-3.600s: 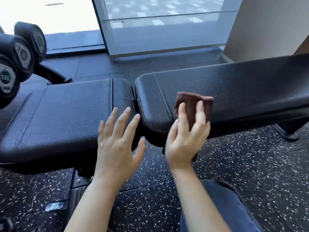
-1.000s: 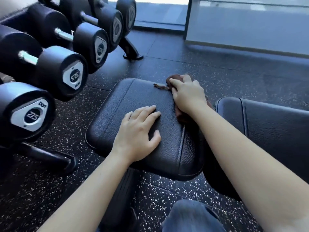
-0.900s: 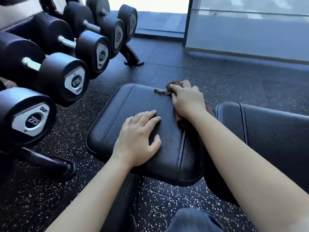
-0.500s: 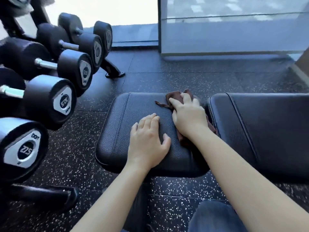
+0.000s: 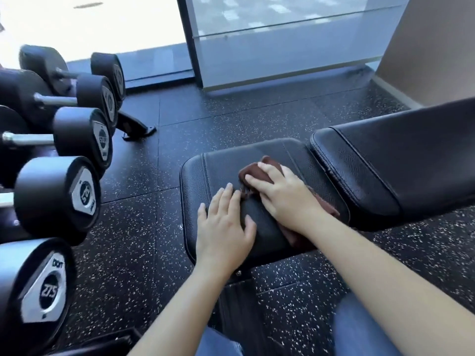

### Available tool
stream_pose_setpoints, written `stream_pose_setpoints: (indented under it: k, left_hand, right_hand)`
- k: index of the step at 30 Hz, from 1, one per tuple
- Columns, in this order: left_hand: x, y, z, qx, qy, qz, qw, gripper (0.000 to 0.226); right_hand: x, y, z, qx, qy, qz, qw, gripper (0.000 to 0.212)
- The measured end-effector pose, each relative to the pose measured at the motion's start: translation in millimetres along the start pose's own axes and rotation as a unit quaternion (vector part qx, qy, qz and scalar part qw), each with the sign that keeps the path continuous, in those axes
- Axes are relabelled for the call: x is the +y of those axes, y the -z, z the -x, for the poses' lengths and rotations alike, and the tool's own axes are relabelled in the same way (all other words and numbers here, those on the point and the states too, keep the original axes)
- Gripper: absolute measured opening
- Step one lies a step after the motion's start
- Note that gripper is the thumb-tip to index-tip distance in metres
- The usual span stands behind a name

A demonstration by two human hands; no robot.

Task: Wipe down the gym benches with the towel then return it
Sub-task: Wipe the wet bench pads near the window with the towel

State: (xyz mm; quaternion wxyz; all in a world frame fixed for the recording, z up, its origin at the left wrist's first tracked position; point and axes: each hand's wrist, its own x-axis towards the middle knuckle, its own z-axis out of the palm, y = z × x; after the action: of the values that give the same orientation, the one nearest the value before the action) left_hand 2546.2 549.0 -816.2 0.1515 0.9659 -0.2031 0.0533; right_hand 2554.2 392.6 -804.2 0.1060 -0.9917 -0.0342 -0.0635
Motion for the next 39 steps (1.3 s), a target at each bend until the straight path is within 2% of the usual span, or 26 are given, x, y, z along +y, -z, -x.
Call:
stream_pose_setpoints:
  k: [7,9,14,16,21,26,31,33,36,39]
  left_hand:
    - [-3.2,-1.2,-2.2,0.016,0.029,0.006,0.999,0.068]
    - [-1.3,-1.7,-1.3,0.025,0.033,0.011,0.999,0.067]
    - [4.2,0.5,0.2,0.031,0.049,0.001,0.998,0.065]
    - [7.9,3.2,2.4,0.04,0.064,-0.007,0.997,0.063]
    - [11.9,4.8,3.5,0.072,0.094,-0.013,0.993,0.064]
    - [10.9,4.0,6.2,0.091,0.118,0.013,0.989,0.052]
    - [0.3,4.0,16.0,0.09,0.088,0.038,0.991,0.048]
    - [-8.2,4.7,22.4,0.098,0.058,0.035,0.993,0.051]
    - [-15.6,5.5,26.5,0.103,0.039,0.053,0.992,0.053]
    - [-14.8,3.2,26.6,0.113,0.046,0.069,0.99,0.052]
  right_hand:
    - [18.9,1.0,-95.9,-0.035,-0.094,0.015,0.995,0.044]
    - [16.3,1.1,-81.6,-0.025,-0.088,0.01,0.996,0.045]
    - [-2.2,-1.4,12.3,0.04,0.009,-0.022,0.999,0.045]
    - [-4.6,-3.0,18.3,0.031,0.004,-0.028,0.999,0.044]
    - [-5.7,-9.8,-51.5,0.002,0.023,-0.001,1.0,0.042]
    - [-24.1,-7.4,-117.1,-0.052,-0.06,-0.032,0.996,0.039]
    - [-38.7,-13.9,-44.8,-0.012,-0.03,-0.018,0.999,0.049]
    - [-47.7,-13.7,-14.0,-0.028,-0.015,-0.024,0.999,0.053]
    - [-44.3,-4.3,-10.0,-0.095,0.009,-0.006,0.995,0.059]
    - [-36.9,-3.6,-10.7,-0.066,0.043,0.019,0.997,0.059]
